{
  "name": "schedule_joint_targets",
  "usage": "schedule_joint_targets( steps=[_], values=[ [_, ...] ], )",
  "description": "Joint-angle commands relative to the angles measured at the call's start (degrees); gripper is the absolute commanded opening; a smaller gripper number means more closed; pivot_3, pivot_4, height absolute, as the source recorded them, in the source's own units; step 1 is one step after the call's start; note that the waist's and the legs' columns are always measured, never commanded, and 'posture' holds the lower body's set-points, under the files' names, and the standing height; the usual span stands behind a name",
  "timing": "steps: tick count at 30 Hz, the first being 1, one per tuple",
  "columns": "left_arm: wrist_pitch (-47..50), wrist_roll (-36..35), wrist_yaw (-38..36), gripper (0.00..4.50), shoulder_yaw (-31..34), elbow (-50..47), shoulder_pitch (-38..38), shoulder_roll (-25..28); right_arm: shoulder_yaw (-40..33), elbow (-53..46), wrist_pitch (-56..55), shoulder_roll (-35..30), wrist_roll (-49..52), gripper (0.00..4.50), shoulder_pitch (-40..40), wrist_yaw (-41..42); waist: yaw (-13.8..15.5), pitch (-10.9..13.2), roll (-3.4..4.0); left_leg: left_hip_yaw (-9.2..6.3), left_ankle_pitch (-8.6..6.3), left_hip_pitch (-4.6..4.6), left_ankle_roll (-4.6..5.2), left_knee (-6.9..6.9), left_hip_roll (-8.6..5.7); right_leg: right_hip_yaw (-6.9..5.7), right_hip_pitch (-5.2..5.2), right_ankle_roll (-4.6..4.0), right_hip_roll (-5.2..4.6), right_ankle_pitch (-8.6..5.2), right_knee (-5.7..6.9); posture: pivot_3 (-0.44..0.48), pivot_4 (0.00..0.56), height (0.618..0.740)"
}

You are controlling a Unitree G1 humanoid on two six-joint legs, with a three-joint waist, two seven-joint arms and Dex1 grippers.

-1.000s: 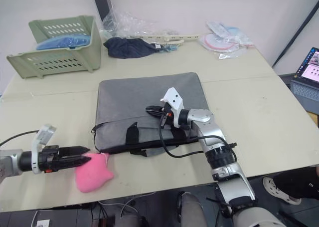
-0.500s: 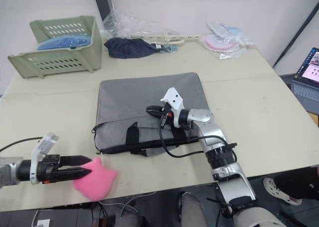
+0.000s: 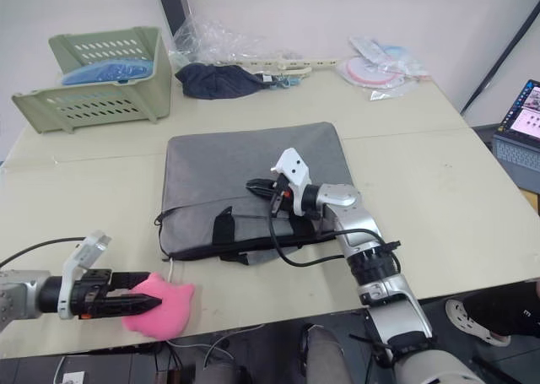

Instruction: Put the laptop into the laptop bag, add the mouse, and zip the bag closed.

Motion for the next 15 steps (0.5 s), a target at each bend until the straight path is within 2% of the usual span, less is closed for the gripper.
schedule_joint_targets(
  steps=[1,10,12,13,15],
  values=[
    [0.93,-1.13,-0.85,4.46,-0.84,-1.93,1.51,0.19,4.07,6.16,3.92,-0.88,-3.05,0.00,3.88,0.27,0.00,0.00,0.01,0.00,0.00,0.00,0.00,0.00,0.00,0.00,0.00,0.00,0.00,0.00,0.00,0.000,0.150,0.740],
    [1.83,-1.04,-1.60,4.46,-1.42,-1.12,1.74,0.74,4.00,7.81,3.10,-0.75,-3.27,0.00,2.99,0.07,0.00,-0.01,-0.01,0.01,0.00,0.01,0.00,0.01,0.00,0.02,0.00,0.00,0.00,0.00,0.00,0.000,0.150,0.740],
    [2.05,-1.75,-2.13,3.94,-1.12,-0.97,1.86,0.51,4.00,8.10,2.97,-0.71,-3.24,0.00,2.81,-0.01,-0.03,-0.01,0.00,0.02,0.00,0.03,0.00,0.01,0.00,0.04,0.01,0.00,0.00,0.00,0.01,0.000,0.150,0.740],
    [2.29,-2.00,-1.81,3.84,-0.88,-0.78,1.66,0.24,4.01,8.20,2.93,-0.69,-3.23,0.00,2.74,-0.04,-0.05,-0.01,0.00,0.03,0.00,0.03,0.00,0.01,0.00,0.04,0.01,0.00,0.00,0.00,0.01,0.000,0.150,0.740],
    [2.20,-1.65,-1.35,3.11,-1.00,-0.73,1.68,0.30,4.06,8.05,2.96,-0.71,-3.18,0.00,2.84,-0.03,-0.01,-0.02,-0.02,0.03,0.00,0.03,0.00,0.01,0.00,0.03,0.01,0.00,0.00,0.00,0.02,0.000,0.150,0.740]
  ],
)
